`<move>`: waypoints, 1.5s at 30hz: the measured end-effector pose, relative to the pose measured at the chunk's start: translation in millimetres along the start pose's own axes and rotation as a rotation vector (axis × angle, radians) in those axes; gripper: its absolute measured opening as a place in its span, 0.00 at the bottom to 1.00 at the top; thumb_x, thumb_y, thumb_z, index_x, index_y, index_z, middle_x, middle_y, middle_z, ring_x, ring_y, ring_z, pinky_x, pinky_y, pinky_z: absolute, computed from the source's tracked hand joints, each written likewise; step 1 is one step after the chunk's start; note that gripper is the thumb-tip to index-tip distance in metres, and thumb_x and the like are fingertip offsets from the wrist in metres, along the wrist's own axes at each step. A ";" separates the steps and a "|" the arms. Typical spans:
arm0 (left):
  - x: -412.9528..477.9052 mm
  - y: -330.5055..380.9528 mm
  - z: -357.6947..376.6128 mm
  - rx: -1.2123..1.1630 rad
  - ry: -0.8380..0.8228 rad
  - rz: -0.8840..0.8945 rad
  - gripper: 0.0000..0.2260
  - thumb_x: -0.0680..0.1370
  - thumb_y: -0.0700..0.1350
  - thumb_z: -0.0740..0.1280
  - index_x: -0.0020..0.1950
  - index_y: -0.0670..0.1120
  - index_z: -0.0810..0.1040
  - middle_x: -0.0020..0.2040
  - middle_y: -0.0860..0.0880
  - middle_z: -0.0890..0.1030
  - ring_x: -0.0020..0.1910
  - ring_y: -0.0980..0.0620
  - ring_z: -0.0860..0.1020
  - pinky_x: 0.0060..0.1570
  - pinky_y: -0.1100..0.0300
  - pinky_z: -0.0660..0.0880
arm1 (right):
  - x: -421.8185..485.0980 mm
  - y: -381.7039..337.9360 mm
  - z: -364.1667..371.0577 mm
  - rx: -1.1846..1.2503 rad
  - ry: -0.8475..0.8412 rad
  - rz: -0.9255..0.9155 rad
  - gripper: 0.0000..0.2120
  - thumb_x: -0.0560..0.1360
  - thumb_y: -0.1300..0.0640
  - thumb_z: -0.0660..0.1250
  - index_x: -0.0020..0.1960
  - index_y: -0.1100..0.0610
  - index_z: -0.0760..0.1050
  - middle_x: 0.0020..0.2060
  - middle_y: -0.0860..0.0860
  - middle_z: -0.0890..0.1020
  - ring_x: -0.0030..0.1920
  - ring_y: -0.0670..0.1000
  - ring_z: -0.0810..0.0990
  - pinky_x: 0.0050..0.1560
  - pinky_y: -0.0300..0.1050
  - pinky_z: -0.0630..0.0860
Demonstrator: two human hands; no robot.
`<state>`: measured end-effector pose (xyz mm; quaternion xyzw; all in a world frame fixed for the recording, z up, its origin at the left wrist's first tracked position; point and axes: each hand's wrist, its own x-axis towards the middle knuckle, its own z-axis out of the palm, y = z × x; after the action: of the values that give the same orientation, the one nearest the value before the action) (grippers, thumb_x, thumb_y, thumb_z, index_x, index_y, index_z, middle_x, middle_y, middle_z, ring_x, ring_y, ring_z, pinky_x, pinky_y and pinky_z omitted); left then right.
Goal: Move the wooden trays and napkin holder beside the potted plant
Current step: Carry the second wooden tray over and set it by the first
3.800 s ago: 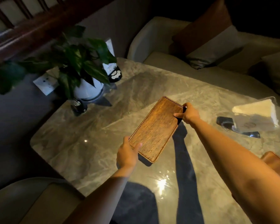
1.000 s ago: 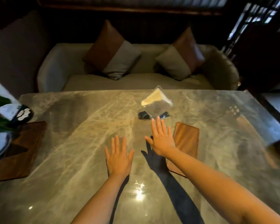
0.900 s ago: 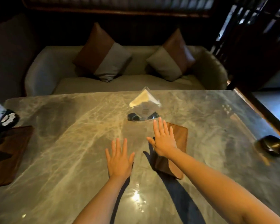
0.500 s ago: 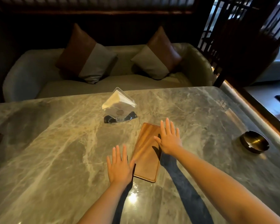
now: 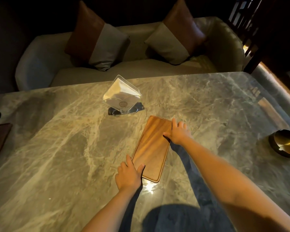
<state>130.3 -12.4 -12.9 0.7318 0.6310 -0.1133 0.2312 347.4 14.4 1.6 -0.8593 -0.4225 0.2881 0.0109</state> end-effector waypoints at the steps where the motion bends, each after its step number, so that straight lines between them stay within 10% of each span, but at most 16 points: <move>1: -0.3 2.0 0.6 0.008 -0.012 -0.007 0.32 0.77 0.62 0.53 0.74 0.45 0.50 0.67 0.41 0.69 0.64 0.42 0.69 0.57 0.48 0.71 | 3.8 0.2 -0.8 0.012 -0.012 0.008 0.40 0.76 0.39 0.59 0.77 0.56 0.44 0.75 0.61 0.56 0.75 0.61 0.55 0.72 0.57 0.60; 16: -15.8 16.8 15.8 -0.175 -0.153 -0.083 0.36 0.75 0.64 0.54 0.74 0.46 0.46 0.56 0.41 0.81 0.52 0.42 0.80 0.52 0.48 0.78 | 34.5 -16.2 -13.6 0.003 -0.093 -0.049 0.49 0.66 0.39 0.72 0.76 0.48 0.47 0.72 0.63 0.58 0.74 0.63 0.55 0.71 0.60 0.62; 45: 12.8 -15.0 -12.4 -0.475 -0.079 -0.216 0.31 0.72 0.54 0.69 0.69 0.44 0.60 0.67 0.38 0.65 0.59 0.37 0.73 0.54 0.48 0.72 | 14.8 -27.3 10.6 0.255 -0.057 0.233 0.47 0.66 0.45 0.75 0.74 0.58 0.52 0.70 0.64 0.63 0.72 0.63 0.62 0.69 0.58 0.66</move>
<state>116.4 6.1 -10.9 0.5805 0.7047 -0.0145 0.4076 329.5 40.4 -7.3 -0.8855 -0.2802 0.3631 0.0743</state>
